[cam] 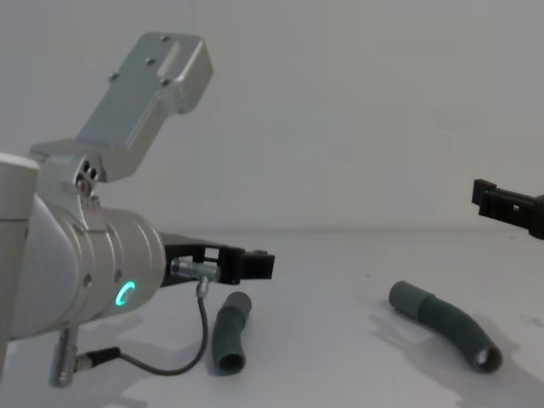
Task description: Use both hands to pick up one end of the pipe from the table, align the ends, and insert them.
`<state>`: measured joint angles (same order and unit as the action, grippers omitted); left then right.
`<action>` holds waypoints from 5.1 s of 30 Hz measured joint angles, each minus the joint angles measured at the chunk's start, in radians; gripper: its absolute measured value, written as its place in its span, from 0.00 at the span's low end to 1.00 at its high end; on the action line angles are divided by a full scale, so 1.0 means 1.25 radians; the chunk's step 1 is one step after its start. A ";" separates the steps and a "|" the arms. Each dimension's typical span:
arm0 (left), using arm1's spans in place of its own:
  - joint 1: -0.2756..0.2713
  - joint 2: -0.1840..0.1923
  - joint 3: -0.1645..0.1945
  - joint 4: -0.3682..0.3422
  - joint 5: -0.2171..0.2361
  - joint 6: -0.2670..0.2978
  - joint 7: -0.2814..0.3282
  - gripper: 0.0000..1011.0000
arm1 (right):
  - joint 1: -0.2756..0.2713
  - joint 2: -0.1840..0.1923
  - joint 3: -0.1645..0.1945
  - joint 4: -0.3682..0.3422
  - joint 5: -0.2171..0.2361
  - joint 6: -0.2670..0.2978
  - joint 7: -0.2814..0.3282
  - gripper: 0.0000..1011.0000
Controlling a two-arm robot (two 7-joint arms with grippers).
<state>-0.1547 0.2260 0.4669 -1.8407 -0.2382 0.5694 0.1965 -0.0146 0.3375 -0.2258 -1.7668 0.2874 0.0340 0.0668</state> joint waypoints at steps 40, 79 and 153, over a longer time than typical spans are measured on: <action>-0.039 -0.107 -0.030 0.130 -0.014 0.056 0.020 0.99 | 0.000 0.000 0.000 0.000 0.000 0.000 0.000 0.99; -0.099 -0.120 -0.030 0.215 -0.017 0.074 -0.044 0.34 | 0.000 0.000 0.000 0.000 0.000 0.000 0.000 0.99; -0.308 0.122 0.022 0.272 -0.040 -0.164 -0.559 0.34 | 0.083 -0.045 -0.140 -0.006 -0.130 0.237 -0.037 0.99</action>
<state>-0.5399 0.3779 0.4943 -1.5013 -0.2886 0.3646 -0.5022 0.0895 0.2811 -0.4011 -1.7744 0.1244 0.3308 0.0208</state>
